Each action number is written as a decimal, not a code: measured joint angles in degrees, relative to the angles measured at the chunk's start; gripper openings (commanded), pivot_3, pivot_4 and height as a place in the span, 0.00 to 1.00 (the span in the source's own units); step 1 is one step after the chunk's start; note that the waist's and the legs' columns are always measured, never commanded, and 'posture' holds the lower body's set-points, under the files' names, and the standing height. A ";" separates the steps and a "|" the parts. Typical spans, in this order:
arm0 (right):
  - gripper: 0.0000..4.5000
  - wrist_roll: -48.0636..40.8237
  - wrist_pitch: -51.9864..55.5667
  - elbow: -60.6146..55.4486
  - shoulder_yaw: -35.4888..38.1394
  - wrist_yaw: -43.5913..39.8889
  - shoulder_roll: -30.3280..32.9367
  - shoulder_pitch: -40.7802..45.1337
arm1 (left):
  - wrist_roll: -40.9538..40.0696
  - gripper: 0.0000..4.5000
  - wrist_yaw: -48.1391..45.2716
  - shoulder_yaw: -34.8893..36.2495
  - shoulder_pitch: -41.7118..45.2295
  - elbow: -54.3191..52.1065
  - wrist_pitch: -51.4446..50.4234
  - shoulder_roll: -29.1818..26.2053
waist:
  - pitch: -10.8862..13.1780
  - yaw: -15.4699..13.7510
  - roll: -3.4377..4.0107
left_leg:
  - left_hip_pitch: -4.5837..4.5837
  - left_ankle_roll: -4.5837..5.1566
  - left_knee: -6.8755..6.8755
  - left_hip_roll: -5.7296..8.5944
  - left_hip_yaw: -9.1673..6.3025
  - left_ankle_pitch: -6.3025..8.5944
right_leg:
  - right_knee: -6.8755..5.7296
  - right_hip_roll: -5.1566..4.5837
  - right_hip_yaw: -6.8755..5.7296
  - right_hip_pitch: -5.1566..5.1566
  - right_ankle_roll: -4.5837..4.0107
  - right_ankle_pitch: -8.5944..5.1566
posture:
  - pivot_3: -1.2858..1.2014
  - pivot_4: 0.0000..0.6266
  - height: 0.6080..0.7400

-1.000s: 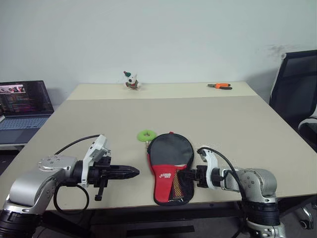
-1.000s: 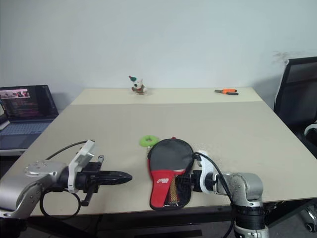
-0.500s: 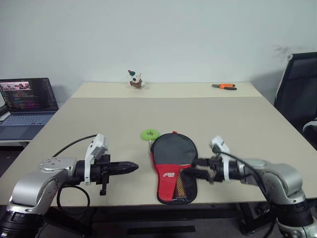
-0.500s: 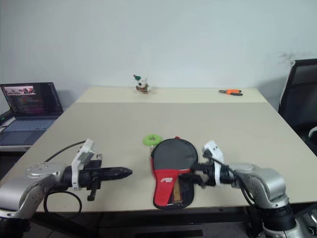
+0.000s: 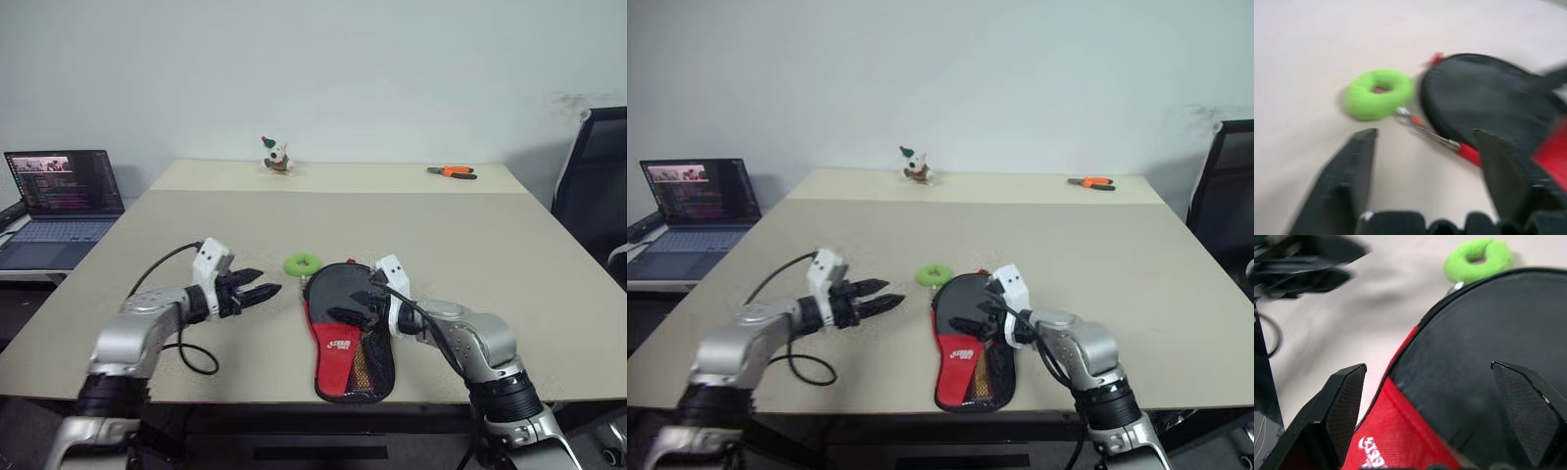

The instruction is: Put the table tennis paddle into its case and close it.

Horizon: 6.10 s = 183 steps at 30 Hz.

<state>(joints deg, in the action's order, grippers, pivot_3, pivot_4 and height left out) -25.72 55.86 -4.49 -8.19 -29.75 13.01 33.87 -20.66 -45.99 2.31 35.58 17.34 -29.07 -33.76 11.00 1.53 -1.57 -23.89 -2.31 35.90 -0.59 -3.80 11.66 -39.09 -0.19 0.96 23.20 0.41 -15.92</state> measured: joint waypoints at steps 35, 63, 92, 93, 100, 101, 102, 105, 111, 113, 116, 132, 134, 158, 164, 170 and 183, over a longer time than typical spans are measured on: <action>1.00 2.09 -0.02 -1.99 0.06 6.12 -0.98 -1.40 | 19.40 1.00 7.16 -0.31 30.34 56.68 16.99 14.28 | -0.03 0.07 -0.05 | -0.01 0.00 0.09 0.13 -0.08 0.00 | -0.21 -0.03 -0.08 -0.01 0.02 0.02 | 0.52 0.24 1.00; 1.00 4.38 -1.11 -1.92 -4.01 4.24 1.56 -2.10 | 21.81 0.01 11.08 1.50 31.58 57.84 18.13 17.42 | -0.03 0.31 -0.05 | 0.03 0.00 0.14 0.15 -0.06 0.00 | -0.37 -0.02 -0.05 0.02 0.02 0.01 | 0.52 0.24 1.00; 1.00 13.25 -6.64 -7.91 -12.31 -0.34 5.68 -9.17 | 51.96 0.01 29.72 -22.74 39.78 63.10 37.36 21.29 | -0.79 0.29 -0.43 | 0.37 -0.04 0.17 0.54 -0.03 -0.03 | -0.74 -0.03 0.04 -0.14 0.31 -0.16 | 0.52 0.24 1.00; 1.00 13.29 -6.37 -9.17 -12.31 -0.06 5.90 -10.18 | 53.38 0.01 30.52 -23.95 39.85 63.21 38.12 21.47 | -0.84 0.28 -0.47 | 0.37 -0.04 0.17 0.54 -0.04 -0.03 | -0.73 -0.04 0.03 -0.15 0.32 -0.17 | 0.52 0.24 1.00; 1.00 13.33 -3.82 -14.47 -12.44 1.64 6.07 -14.53 | 64.96 0.01 36.45 -35.37 42.07 63.97 44.48 23.47 | -0.98 0.15 -0.65 | 0.80 -0.04 0.04 0.56 -0.21 -0.01 | -0.20 -0.06 -0.14 -0.85 0.34 -0.18 | 0.52 0.24 1.00; 1.00 13.35 -3.59 -14.92 -12.44 1.89 6.11 -14.95 | 66.67 0.01 37.18 -37.04 42.36 64.00 45.34 23.89 | -0.99 0.13 -0.64 | 0.96 -0.04 -0.09 0.56 -0.23 0.00 | 0.06 -0.07 -0.16 -1.09 0.35 -0.19 | 0.52 0.24 1.00; 1.00 13.36 -3.28 -15.49 -12.44 2.17 6.15 -15.23 | 67.96 0.01 37.94 -38.33 42.62 64.00 46.19 24.16 | -0.99 0.13 -0.64 | 0.97 -0.04 -0.12 0.56 -0.23 0.01 | 0.11 -0.09 -0.16 -1.12 0.40 -0.21 | 0.52 0.24 1.00; 1.00 13.38 -2.73 -16.51 -12.44 2.48 6.36 -15.73 | 71.23 0.01 40.03 -41.75 42.68 64.20 48.22 25.41 | -0.99 0.11 -0.65 | 0.94 -0.04 -0.14 0.72 -0.24 0.06 | 0.13 -0.24 -0.14 -1.12 0.57 -0.32 | 0.52 0.24 1.00; 1.00 13.54 -2.53 -17.40 -12.44 3.60 6.11 -16.54 | 74.31 0.01 42.15 -44.81 42.68 64.34 50.74 27.89 | -0.99 0.11 -0.65 | 0.94 -0.02 -0.15 0.90 -0.25 0.08 | 0.12 -0.45 -0.15 -1.14 0.69 -0.40 | 0.52 0.24 1.00; 1.00 13.68 -2.42 -17.62 -12.44 3.95 5.97 -16.78 | 75.02 0.01 42.91 -45.47 42.68 64.44 51.15 28.64 | -1.00 0.11 -0.66 | 0.95 -0.02 -0.15 0.93 -0.27 0.09 | 0.12 -0.50 -0.17 -1.17 0.72 -0.41 | 0.52 0.24 1.00; 1.00 13.70 -2.22 -17.79 -12.44 4.35 5.82 -16.90 | 75.77 0.01 43.43 -46.23 42.68 64.77 51.94 29.76 | -1.00 0.11 -0.66 | 0.95 -0.01 -0.14 0.94 -0.27 0.09 | 0.12 -0.57 -0.18 -1.19 0.76 -0.43 | 0.52 0.24 1.00; 1.00 13.70 -2.15 -17.80 -12.44 4.83 5.55 -17.05 | 76.06 0.01 46.60 -46.96 43.48 65.40 58.06 33.47 | -1.04 0.13 -0.68 | 0.99 -0.02 -0.13 0.95 -0.30 0.09 | 0.12 -0.64 -0.21 -1.26 0.79 -0.45 | 0.52 0.24 1.00; 1.00 13.70 -2.08 -17.80 -12.44 4.83 5.47 -17.05 | 76.05 0.01 46.64 -46.96 43.55 65.40 58.82 34.01 | -1.06 0.13 -0.67 | 1.01 -0.02 -0.13 0.95 -0.29 0.09 | 0.12 -0.64 -0.21 -1.27 0.79 -0.45 | 0.52 0.24 1.00; 1.00 13.64 -1.94 -12.42 -12.53 1.44 4.40 -12.86 | 66.74 0.72 32.86 -39.41 42.83 63.81 63.53 34.13 | -1.17 0.65 -0.62 | 1.49 -0.02 -0.12 0.91 -0.22 0.09 | 0.12 -0.65 -0.14 -1.68 0.80 -0.45 | 0.52 0.24 1.00; 1.00 13.59 -2.66 -8.43 -12.66 -0.31 3.14 -10.11 | 59.16 0.72 23.98 -32.34 41.20 63.06 64.75 30.71 | -1.17 1.81 -0.61 | 1.95 -0.02 -0.18 0.79 -0.20 0.09 | 0.10 -0.72 -0.14 -2.00 0.80 -0.45 | 0.52 0.24 1.00; 1.00 12.83 -2.65 -7.25 -11.63 -2.29 2.90 -8.78 | 45.88 0.72 8.94 -20.79 38.26 59.71 66.52 25.68 | -1.15 2.06 -0.58 | 1.93 -0.02 -0.19 0.74 -0.18 0.08 | 0.08 -0.69 -0.14 -1.94 0.80 -0.45 | 0.52 0.24 1.00; 1.00 -1.34 3.86 -13.27 3.71 -9.26 9.27 -6.94 | 14.34 0.72 -16.52 0.17 16.19 30.87 39.99 10.93 | -0.95 1.36 -0.40 | 0.60 0.29 -0.17 0.95 -0.56 0.26 | 0.17 -0.94 -0.17 -0.90 0.64 -0.37 | 0.52 0.24 1.00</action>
<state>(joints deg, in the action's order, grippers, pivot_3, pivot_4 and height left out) -27.06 59.73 -17.76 -4.48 -39.01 22.28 26.93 -6.32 -62.51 2.49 51.77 48.21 10.92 -22.83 10.05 2.89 -1.98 -23.29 -2.02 35.73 0.36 -4.36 11.92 -38.92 -1.14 0.79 22.30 1.05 -16.29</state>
